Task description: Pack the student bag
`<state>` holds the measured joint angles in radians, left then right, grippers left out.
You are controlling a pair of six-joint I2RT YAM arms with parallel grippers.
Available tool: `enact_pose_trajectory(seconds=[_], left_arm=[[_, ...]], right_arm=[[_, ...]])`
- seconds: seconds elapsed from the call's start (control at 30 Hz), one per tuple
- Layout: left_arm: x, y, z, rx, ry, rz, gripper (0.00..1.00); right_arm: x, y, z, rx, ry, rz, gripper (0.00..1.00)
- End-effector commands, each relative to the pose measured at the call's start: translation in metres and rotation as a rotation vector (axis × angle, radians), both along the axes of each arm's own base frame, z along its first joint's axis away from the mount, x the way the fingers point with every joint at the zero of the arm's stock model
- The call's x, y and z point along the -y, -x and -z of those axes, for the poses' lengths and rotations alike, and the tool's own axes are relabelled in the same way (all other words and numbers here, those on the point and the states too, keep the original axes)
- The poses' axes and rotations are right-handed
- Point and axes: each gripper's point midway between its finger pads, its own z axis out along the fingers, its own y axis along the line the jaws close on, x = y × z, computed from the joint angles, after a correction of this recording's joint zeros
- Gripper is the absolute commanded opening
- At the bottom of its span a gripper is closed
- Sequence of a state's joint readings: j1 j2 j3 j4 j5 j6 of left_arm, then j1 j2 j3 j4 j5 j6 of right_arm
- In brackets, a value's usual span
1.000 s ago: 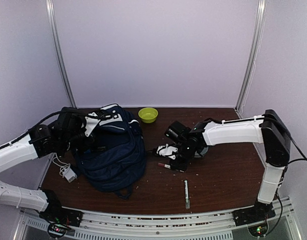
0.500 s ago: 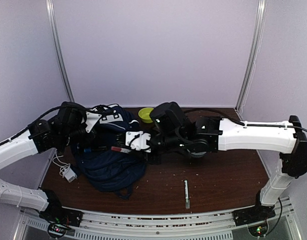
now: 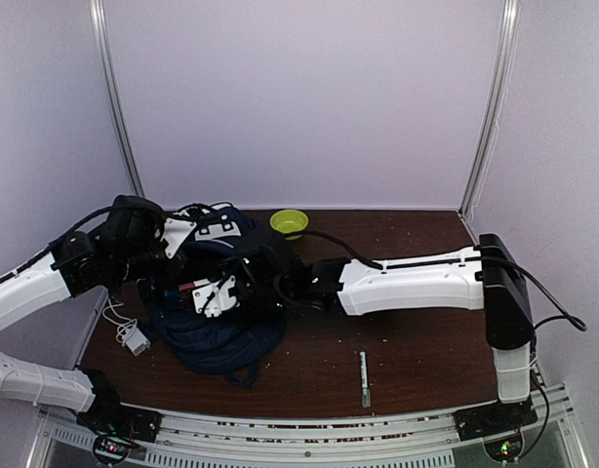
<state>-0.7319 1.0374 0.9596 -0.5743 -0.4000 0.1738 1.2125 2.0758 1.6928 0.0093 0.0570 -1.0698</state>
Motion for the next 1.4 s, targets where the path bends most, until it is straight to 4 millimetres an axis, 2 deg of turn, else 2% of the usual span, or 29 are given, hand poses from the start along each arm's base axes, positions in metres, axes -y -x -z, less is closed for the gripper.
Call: enact_pose_trajectory(seconds=[0.0, 0.1, 0.23, 0.3, 0.47, 0.57, 0.67, 0.97, 1.07, 1.2, 1.3, 1.37], left_arm=[[0.031, -0.007, -0.076, 0.168, 0.236, 0.092, 0.00], [0.035, -0.002, -0.080, 0.155, 0.262, 0.120, 0.00], [0.027, 0.002, -0.082, 0.187, 0.269, 0.106, 0.00], [0.025, 0.002, -0.082, 0.192, 0.273, 0.099, 0.00], [0.024, 0.000, -0.075, 0.168, 0.254, 0.087, 0.00], [0.020, -0.001, -0.070, 0.160, 0.248, 0.057, 0.00], [0.019, -0.002, -0.069, 0.158, 0.246, 0.044, 0.00], [0.016, -0.008, -0.066, 0.160, 0.248, -0.002, 0.00], [0.014, -0.011, -0.063, 0.153, 0.241, -0.025, 0.00], [0.018, -0.013, -0.057, 0.130, 0.243, -0.021, 0.00], [0.019, -0.015, -0.053, 0.120, 0.241, -0.025, 0.00], [0.020, -0.016, -0.052, 0.121, 0.245, -0.030, 0.00]], right_arm=[[-0.026, -0.032, -0.045, 0.147, -0.163, 0.083, 0.00], [-0.025, -0.049, -0.032, 0.189, -0.140, 0.127, 0.00], [-0.018, -0.066, -0.024, 0.199, -0.110, 0.177, 0.02], [-0.018, -0.067, -0.019, 0.196, -0.102, 0.177, 0.09], [-0.016, -0.073, -0.016, 0.162, -0.112, 0.221, 0.37], [-0.011, -0.071, -0.015, 0.154, -0.101, 0.233, 0.48], [-0.004, -0.069, -0.021, 0.134, -0.118, 0.253, 0.52], [0.014, -0.047, -0.059, -0.014, -0.219, 0.229, 0.53], [0.028, -0.019, -0.076, -0.088, -0.256, 0.160, 0.52], [0.064, 0.021, -0.119, -0.273, -0.363, 0.141, 0.53], [0.101, 0.038, -0.145, -0.509, -0.480, 0.194, 0.59], [0.122, 0.039, -0.132, -0.625, -0.498, 0.294, 0.59]])
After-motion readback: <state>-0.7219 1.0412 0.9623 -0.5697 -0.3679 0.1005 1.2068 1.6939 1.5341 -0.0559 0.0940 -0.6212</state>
